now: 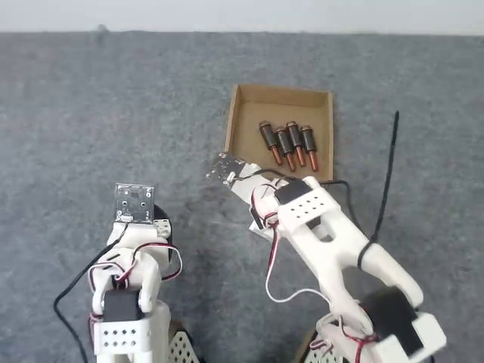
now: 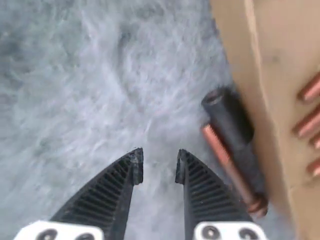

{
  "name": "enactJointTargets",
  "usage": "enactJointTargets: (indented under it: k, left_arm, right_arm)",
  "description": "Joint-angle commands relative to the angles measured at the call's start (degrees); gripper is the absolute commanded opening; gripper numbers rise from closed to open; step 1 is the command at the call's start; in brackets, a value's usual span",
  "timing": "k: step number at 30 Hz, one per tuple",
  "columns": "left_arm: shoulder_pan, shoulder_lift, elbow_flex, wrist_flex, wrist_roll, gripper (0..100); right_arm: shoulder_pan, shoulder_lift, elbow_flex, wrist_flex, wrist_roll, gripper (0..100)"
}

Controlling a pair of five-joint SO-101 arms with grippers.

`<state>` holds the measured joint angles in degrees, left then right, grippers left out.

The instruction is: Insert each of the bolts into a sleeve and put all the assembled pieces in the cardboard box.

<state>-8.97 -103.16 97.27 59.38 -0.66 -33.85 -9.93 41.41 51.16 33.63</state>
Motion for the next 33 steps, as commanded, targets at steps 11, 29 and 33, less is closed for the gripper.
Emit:
enactJointTargets:
  k: [11, 29, 33]
  left_arm:
    - [-0.3, -1.1, -0.7, -0.2, -0.6, 2]
    - [-0.4, -1.2, -0.7, -0.1, -0.6, 2]
    - [-0.4, -1.2, -0.7, -0.1, -0.7, 2]
  right_arm:
    - [4.4, 1.4, -0.4, -11.3, 10.8, 9.5]
    - [7.2, 11.3, -5.3, -16.3, 15.5, 9.1]
    - [7.3, 12.7, -6.7, -16.0, 15.6, 9.3]
